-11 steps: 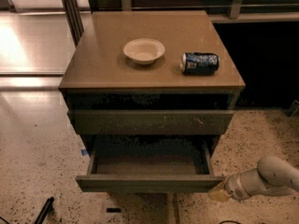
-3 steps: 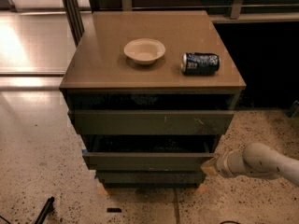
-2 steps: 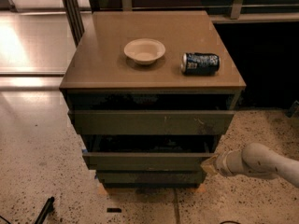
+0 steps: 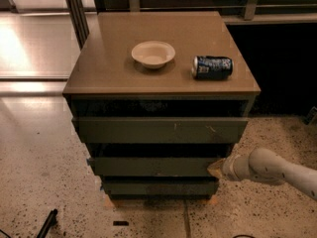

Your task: Close middle drawer

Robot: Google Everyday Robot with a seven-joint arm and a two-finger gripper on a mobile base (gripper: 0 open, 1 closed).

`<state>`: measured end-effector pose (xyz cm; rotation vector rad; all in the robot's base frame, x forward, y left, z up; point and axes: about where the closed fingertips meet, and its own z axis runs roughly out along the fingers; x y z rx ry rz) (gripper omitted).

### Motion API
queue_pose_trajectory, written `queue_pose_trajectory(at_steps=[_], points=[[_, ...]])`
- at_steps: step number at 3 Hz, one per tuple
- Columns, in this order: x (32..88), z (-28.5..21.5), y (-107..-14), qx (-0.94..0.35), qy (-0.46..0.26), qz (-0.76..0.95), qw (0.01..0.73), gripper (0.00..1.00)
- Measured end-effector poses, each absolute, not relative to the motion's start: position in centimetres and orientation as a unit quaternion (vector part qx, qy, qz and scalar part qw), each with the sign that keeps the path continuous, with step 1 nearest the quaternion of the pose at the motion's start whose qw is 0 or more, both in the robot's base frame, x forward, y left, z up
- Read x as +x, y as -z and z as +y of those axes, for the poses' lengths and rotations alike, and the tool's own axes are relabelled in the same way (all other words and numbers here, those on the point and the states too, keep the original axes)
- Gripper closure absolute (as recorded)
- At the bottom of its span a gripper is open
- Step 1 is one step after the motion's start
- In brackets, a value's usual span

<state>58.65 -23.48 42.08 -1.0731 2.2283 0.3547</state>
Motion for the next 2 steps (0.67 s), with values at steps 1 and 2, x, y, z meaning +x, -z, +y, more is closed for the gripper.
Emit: queue_pose_trajectory(at_steps=[1, 2], points=[[60.48, -23.27, -41.99, -0.410, -0.125, 0.841, 0.331, 1.00], [60.28, -23.31, -41.97, -0.409, -0.125, 0.841, 0.332, 1.00]])
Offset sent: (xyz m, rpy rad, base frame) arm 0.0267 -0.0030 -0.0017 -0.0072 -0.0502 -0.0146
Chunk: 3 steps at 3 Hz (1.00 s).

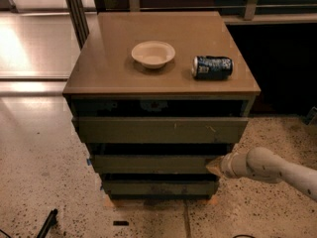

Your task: Close middle drawer

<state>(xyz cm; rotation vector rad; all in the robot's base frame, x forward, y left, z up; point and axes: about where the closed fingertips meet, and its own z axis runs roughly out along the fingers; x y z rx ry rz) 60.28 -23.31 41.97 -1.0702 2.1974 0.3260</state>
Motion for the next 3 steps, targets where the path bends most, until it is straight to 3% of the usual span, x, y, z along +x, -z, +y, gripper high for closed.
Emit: queue_pose_trajectory(at_steps=[3], points=[[55.4, -26.5, -42.4, -0.370, -0.216, 0.871, 0.239, 1.00]])
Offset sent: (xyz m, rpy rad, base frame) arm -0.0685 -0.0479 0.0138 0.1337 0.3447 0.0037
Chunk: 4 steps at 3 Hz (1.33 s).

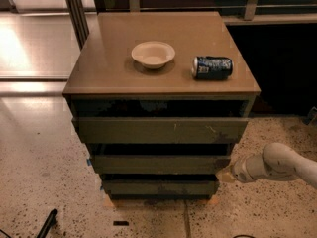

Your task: Close middle drawer

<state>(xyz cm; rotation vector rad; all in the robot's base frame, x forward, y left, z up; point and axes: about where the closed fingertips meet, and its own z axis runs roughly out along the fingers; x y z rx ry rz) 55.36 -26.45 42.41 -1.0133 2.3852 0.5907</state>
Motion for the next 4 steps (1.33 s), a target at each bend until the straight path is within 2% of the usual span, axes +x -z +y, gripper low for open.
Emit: queue_pose_trajectory(at_steps=[1, 4], points=[[55.26, -26.41, -42.37, -0.370, -0.217, 0.871, 0.238, 0.81], [55.26, -26.40, -42.36, -0.370, -0.217, 0.871, 0.238, 0.11]])
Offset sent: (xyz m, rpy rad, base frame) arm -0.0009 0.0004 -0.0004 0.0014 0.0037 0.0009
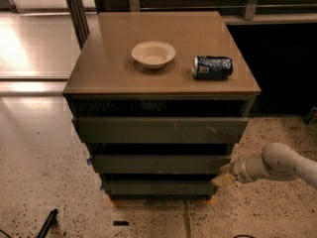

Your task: Close middle drawer

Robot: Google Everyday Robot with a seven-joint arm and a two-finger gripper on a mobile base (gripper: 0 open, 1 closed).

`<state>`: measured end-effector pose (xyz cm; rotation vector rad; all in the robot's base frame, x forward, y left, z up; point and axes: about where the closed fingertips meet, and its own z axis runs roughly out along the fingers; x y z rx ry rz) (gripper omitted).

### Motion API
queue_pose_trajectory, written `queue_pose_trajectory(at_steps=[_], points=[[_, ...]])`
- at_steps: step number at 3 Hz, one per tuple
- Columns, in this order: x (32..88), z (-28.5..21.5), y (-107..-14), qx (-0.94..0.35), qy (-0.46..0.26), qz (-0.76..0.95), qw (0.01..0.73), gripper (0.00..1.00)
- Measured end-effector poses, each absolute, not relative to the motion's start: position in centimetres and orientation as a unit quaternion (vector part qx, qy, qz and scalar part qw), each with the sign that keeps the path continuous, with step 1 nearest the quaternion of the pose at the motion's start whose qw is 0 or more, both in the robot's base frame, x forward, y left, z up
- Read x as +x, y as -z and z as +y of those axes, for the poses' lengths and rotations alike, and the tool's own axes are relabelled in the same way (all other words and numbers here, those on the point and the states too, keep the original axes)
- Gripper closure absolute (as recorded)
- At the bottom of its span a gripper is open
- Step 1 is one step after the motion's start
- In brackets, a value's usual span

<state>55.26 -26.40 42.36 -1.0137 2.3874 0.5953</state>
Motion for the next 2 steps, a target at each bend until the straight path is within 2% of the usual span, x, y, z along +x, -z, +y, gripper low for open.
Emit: queue_pose_trajectory(at_steps=[1, 2], points=[[55.26, -26.39, -42.35, -0.370, -0.217, 0.871, 0.238, 0.00], [55.26, -26.39, -42.35, -0.370, -0.217, 0.871, 0.238, 0.00]])
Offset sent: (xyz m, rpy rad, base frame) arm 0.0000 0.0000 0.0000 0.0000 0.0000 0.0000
